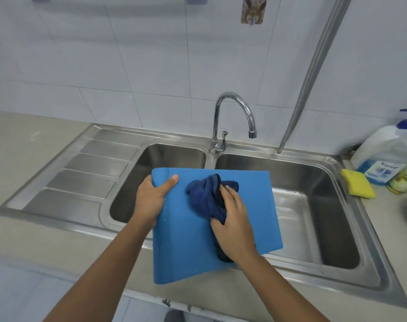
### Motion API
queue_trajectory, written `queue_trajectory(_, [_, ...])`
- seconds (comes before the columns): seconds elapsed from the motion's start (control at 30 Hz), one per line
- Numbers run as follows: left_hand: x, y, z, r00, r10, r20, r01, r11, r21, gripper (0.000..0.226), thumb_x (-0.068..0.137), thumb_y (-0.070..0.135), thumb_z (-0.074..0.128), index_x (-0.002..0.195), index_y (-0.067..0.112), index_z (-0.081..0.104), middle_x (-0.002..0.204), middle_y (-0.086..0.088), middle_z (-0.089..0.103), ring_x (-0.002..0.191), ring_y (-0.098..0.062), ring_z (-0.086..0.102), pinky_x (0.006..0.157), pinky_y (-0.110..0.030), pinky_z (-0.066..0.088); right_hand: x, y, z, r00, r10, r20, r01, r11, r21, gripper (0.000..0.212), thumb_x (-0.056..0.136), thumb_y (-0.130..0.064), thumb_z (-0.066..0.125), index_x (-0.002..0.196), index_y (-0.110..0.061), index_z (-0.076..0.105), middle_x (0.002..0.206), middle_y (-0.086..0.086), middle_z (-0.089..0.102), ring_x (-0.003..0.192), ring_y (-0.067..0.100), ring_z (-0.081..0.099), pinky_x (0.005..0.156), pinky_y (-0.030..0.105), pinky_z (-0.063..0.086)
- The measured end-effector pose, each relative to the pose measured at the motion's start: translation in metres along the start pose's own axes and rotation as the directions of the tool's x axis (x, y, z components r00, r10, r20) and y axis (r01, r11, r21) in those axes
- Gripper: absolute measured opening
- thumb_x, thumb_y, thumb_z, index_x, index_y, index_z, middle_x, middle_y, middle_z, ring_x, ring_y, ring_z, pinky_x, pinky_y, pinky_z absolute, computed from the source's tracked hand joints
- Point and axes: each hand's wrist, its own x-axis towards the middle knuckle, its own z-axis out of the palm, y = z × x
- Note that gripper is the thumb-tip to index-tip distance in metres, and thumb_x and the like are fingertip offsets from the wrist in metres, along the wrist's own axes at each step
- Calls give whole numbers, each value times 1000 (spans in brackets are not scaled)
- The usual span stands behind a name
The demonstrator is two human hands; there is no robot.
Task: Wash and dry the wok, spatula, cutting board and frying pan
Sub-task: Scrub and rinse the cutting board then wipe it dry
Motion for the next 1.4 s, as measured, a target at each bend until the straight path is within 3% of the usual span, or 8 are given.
queue_trajectory(0.1, [17,-19,-20,999,-48,-21,47,999,-6,27,81,27,78,100,10,67,91,-8,74,71,-17,69,58,-28,56,-7,-3,30,994,17,107,-16,1000,-10,83,87,-25,60,150,-46,10,159,-15,10,140,15,24,103,34,39])
queue_trajectory(0.17, [26,-32,-32,997,-81,-12,81,997,0,22,82,29,77,96,12,69,90,-9,75,75,-22,72,64,-33,59,-10,-6,52,980,26,199,-11,997,-73,82,84,-56,57,148,-52,6,161,-12,0,143,18,16,111,38,33])
queue_trajectory(0.3, [46,-58,-48,992,-122,-11,122,992,22,22,83,35,75,92,15,72,88,-4,76,81,-23,73,72,-38,60,-11,-11,85,958,76,278,-14,976,-217,86,68,-91,29,144,-52,27,160,-11,10,145,22,10,116,43,25])
queue_trajectory(0.47, [75,-86,-56,971,-241,-4,241,968,67,21,83,38,74,88,18,68,95,-6,73,87,-24,70,80,-40,58,-12,-2,107,951,-106,292,174,960,-221,56,78,-69,49,127,-42,58,133,-8,51,119,20,45,100,38,43])
queue_trajectory(0.7, [96,-95,-61,844,-510,166,533,829,-168,51,98,54,42,98,9,66,96,-11,73,86,-25,68,70,-36,53,10,-2,121,861,-317,397,424,879,-219,43,81,-54,60,120,-36,58,122,-5,50,113,20,44,94,38,44])
queue_trajectory(0.87, [118,-92,-72,841,-491,228,527,838,-140,56,98,55,42,105,6,67,109,-17,71,92,-25,69,78,-36,53,55,-26,145,868,-184,462,360,874,-327,59,92,-44,53,145,-51,27,151,-2,26,125,25,30,103,40,35])
queue_trajectory(1.2, [119,-97,-84,830,-394,395,461,883,-89,48,102,51,34,124,19,62,115,-6,72,108,-21,67,91,-40,52,125,-39,175,981,47,189,40,901,-433,54,98,-21,44,144,-48,32,151,0,27,118,29,34,95,43,39])
queue_trajectory(1.4, [125,-95,-81,807,-432,402,512,852,-113,55,102,50,32,124,9,62,115,-12,71,104,-25,68,82,-37,56,67,-44,163,928,-171,332,325,806,-494,72,84,-9,58,139,-49,39,146,5,36,106,32,43,84,43,41])
